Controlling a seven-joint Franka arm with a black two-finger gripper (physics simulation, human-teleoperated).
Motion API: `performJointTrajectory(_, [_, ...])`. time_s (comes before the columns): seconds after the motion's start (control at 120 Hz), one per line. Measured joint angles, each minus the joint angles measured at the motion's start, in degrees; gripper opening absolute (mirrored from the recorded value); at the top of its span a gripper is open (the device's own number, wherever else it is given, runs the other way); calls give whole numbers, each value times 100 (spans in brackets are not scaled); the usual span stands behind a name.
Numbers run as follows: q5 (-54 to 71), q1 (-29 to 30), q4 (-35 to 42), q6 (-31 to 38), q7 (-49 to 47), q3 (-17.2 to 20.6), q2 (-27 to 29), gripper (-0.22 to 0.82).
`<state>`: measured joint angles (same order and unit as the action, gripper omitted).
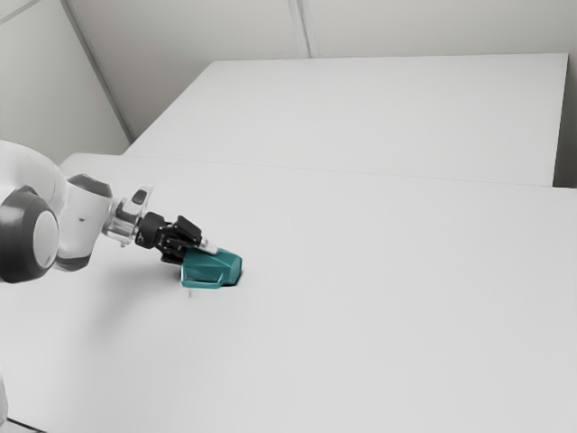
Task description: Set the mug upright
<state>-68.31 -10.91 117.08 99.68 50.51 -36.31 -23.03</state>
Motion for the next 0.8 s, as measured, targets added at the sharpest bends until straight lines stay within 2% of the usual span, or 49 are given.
performJointTrajectory(0.1, [2,0,-4,13,16,-6,-16,2])
performJointTrajectory(0.325, [25,-8,-52,74,36,-2,-14,-8])
performJointTrajectory(0.8, [22,-97,-122,108,35,6,334,-16])
